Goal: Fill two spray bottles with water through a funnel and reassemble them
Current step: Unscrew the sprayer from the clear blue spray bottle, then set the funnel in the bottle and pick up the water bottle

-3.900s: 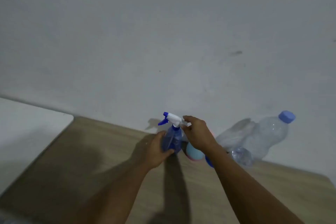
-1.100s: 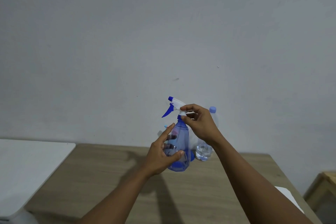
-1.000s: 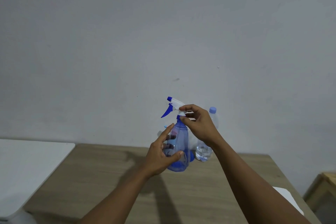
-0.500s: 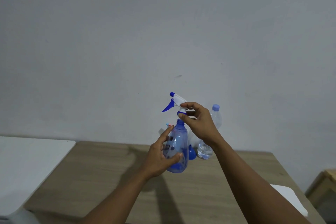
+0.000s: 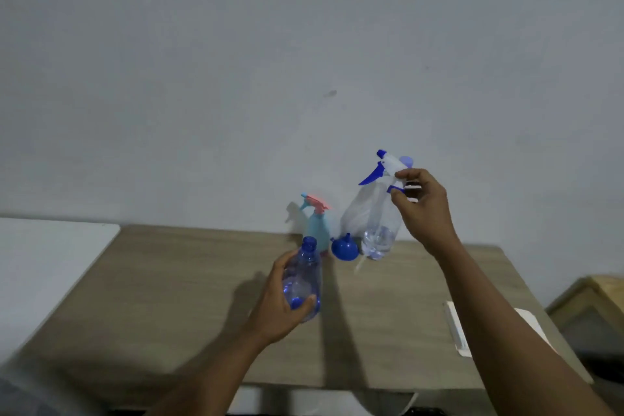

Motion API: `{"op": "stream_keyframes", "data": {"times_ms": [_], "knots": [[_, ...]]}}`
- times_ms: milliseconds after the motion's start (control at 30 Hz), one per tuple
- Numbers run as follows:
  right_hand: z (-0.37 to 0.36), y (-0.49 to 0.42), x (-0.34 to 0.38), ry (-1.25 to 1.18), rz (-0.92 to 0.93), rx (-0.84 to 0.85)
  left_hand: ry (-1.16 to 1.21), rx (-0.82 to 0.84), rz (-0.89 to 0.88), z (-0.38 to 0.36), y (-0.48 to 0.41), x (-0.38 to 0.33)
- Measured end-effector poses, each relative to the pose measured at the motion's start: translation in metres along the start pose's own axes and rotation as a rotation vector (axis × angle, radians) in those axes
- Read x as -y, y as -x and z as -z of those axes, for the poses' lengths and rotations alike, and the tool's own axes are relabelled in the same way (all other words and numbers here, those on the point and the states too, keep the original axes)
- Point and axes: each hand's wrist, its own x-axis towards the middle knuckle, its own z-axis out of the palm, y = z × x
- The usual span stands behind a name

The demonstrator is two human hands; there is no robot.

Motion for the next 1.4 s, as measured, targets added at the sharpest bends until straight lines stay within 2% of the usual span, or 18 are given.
{"op": "stream_keyframes", "data": {"times_ms": [133, 300, 500, 700, 1033, 1100, 1267, 1400], "knots": [[-0.012, 0.040, -0.083, 0.100, -0.212, 0.198, -0.053, 0.010, 0.064, -0.008, 0.005, 0.037], [-0.038, 0.083, -0.154, 0.107, -0.428, 0.325, -0.098, 0.013, 0.110, -0.014, 0.014, 0.073], [-0.054, 0.104, -0.195, 0.161, -0.524, 0.434, -0.149, 0.015, 0.086, -0.017, 0.025, 0.088], [-0.059, 0.103, -0.206, 0.218, -0.585, 0.525, -0.170, 0.076, 0.118, -0.015, 0.037, 0.102], [-0.062, 0.099, -0.215, 0.373, -0.531, 0.587, -0.175, 0.086, 0.121, -0.012, 0.031, 0.104], [-0.061, 0.097, -0.217, 0.389, -0.514, 0.554, -0.175, 0.090, 0.118, -0.011, 0.030, 0.106], [-0.066, 0.077, -0.228, 0.350, -0.459, 0.347, -0.188, 0.080, 0.139, -0.012, 0.031, 0.114], [-0.089, 0.044, -0.227, 0.363, -0.290, 0.370, -0.214, 0.071, 0.140, -0.014, 0.031, 0.126]]}}
